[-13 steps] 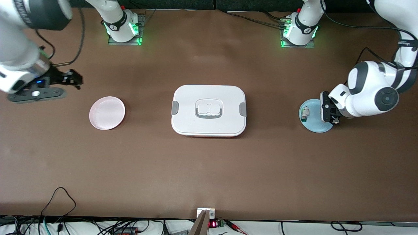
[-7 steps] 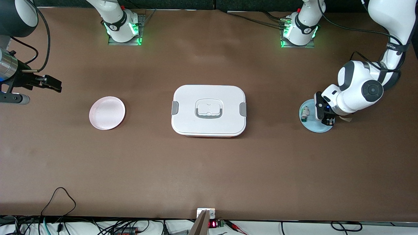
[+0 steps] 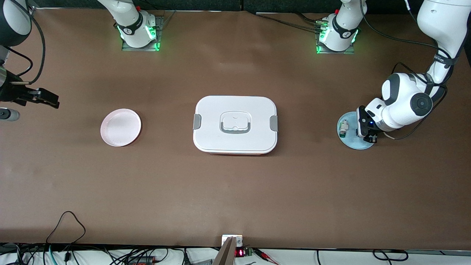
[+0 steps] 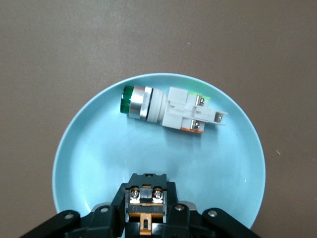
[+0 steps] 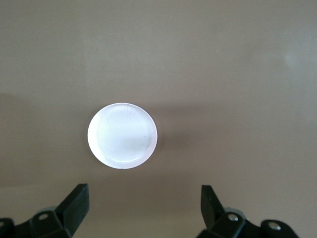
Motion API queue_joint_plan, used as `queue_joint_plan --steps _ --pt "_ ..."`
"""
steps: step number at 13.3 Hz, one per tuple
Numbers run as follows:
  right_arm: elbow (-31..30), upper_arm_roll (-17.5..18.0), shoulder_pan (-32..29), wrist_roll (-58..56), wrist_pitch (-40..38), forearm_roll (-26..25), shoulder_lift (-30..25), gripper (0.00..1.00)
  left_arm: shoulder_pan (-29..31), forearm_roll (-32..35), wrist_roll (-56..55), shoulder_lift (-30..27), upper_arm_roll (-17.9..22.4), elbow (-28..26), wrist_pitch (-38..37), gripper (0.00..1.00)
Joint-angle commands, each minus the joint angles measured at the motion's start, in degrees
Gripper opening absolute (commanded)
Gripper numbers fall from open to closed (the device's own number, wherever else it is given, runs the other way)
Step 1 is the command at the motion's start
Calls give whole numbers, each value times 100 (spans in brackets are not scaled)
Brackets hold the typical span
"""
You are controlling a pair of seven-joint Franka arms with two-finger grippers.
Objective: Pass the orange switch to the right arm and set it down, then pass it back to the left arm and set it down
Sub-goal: 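Lower the switch onto the blue plate and open the left gripper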
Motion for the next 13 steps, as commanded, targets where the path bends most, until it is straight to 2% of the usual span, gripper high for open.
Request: queue_joint_plan --steps 1,2,4,5,6,7,11,13 --pt "50 5 -46 -52 -28 311 37 100 114 105 69 155 -34 2 210 0" --pt "-11 -13 -133 -69 -63 504 20 100 114 105 60 182 -34 2 246 0" --pt "-125 -13 -239 -131 -46 541 -15 100 114 105 25 191 -34 2 246 0" --pt "-230 -13 -231 -131 -46 541 -67 100 114 105 16 200 -34 2 246 6" --pt "-466 -13 -222 -122 24 541 -207 100 114 105 -1 208 -34 2 246 28" --pt "-660 -4 -213 -96 146 541 -348 100 114 105 -28 217 -34 2 237 99" --pt "-872 5 -187 -52 200 524 -621 100 114 105 -220 51 -34 90 80 100" --pt "-917 48 -187 18 174 515 -727 100 97 105 -676 -168 -69 291 -594 100"
